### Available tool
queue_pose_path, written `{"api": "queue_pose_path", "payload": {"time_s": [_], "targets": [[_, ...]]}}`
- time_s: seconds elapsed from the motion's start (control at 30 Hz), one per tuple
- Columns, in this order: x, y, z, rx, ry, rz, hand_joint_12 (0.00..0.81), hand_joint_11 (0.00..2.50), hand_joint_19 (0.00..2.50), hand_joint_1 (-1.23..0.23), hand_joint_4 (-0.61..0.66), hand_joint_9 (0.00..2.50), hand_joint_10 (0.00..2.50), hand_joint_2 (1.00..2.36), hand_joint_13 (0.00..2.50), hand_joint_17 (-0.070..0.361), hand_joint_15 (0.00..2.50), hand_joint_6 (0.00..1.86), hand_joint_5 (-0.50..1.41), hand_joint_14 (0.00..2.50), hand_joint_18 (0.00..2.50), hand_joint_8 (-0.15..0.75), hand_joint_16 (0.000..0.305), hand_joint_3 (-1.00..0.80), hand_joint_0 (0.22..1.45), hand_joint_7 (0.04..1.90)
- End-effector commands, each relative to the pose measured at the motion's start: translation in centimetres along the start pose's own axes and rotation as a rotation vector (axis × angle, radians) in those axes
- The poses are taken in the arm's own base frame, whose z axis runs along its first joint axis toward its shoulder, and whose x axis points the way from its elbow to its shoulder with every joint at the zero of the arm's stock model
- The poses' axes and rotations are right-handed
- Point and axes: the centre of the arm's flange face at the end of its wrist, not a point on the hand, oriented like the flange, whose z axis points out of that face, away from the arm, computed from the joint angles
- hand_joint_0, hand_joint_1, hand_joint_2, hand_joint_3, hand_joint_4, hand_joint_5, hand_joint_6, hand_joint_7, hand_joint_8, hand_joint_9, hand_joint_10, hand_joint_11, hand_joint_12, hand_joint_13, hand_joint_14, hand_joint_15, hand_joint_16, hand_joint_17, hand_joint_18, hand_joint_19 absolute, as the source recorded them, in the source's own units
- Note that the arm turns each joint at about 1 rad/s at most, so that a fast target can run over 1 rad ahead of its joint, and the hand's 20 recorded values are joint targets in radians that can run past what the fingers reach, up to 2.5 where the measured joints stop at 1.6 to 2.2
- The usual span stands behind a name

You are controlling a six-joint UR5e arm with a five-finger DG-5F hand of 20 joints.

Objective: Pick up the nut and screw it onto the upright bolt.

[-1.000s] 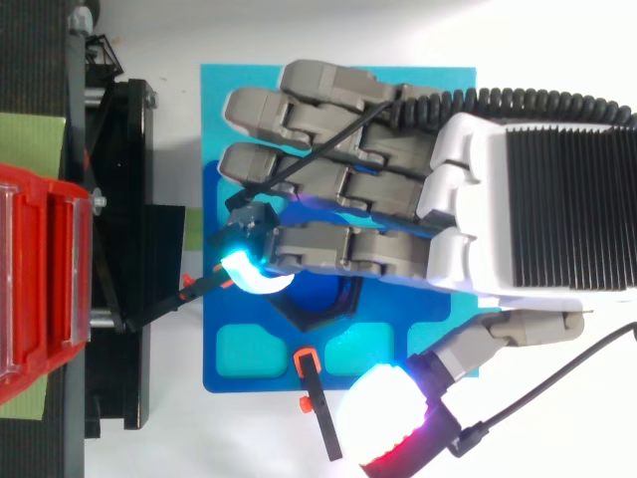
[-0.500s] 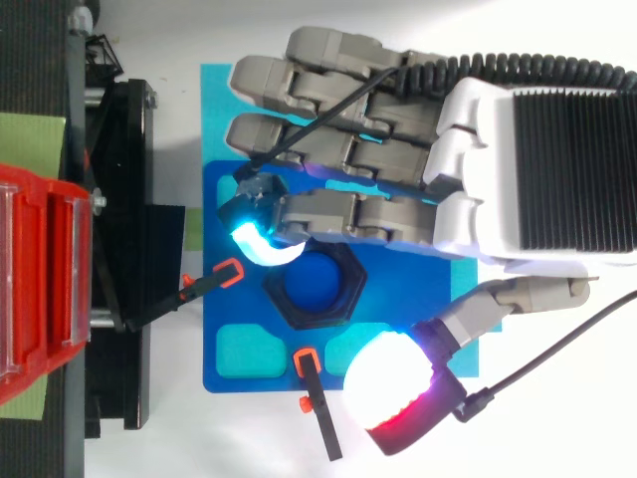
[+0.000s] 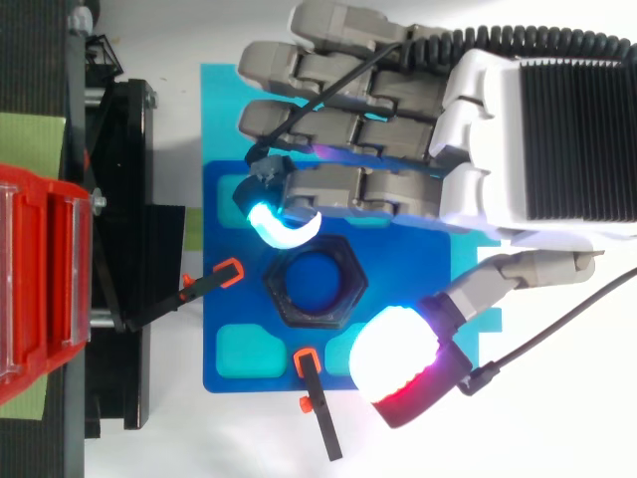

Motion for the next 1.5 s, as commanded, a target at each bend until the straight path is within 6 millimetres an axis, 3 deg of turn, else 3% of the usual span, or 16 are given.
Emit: {"api": "queue_pose_path", "payload": {"time_s": [0.0,0.17,0.6,0.93,1.1,1.27,1.4,1.47], "targets": [[0.0,-0.2,0.0,0.0,0.0,0.0,0.221,0.0,0.0,-0.1,0.33,0.57,0.0,1.0,0.29,0.05,0.0,0.5,-0.1,0.0,0.03,0.302,0.022,-0.5,0.5,1.06],[0.0,-0.5,-0.1,-0.002,0.005,-0.007,0.194,0.0,0.0,-0.13,0.34,0.74,0.0,1.0,0.42,0.039,0.0,0.5,-0.05,0.0,0.12,0.3,0.017,-0.5,0.51,1.12],[-0.3,-1.0,-0.3,-0.003,0.004,-0.014,0.177,0.0,0.0,-0.19,0.31,0.89,0.0,1.0,0.53,0.032,0.0,0.5,-0.02,0.0,0.22,0.295,0.014,-0.5,0.52,1.2],[-0.4,-1.6,-0.4,-0.01,0.005,-0.03,0.155,0.0,0.0,-0.22,0.15,1.16,0.0,1.0,0.71,0.022,0.0,0.5,0.06,0.0,0.37,0.276,0.01,-0.5,0.53,1.4],[-0.5,-1.9,-0.5,-0.009,0.005,-0.031,0.146,0.0,0.0,-0.22,0.15,1.24,0.0,1.0,0.75,0.018,0.0,0.5,0.05,0.0,0.4,0.267,0.008,-0.5,0.53,1.4],[-1.2,-2.2,-0.3,-0.017,-0.006,-0.03,0.188,0.0,0.0,-0.19,0.29,1.06,0.0,1.0,0.65,0.029,0.0,0.5,-0.05,0.0,0.34,0.284,0.013,-0.5,0.52,1.05],[-3.1,-2.4,0.3,-0.045,-0.013,-0.043,0.217,0.0,0.0,-0.17,0.28,0.93,0.0,1.0,0.58,0.04,0.0,0.5,-0.1,0.0,0.27,0.265,0.018,-0.5,0.51,0.85],[-3.8,-2.7,0.4,-0.047,-0.008,-0.052,0.247,0.0,0.0,-0.14,0.23,0.73,0.0,1.0,0.42,0.056,0.0,0.5,-0.14,0.0,0.13,0.24,0.025,-0.5,0.5,0.71]]}}
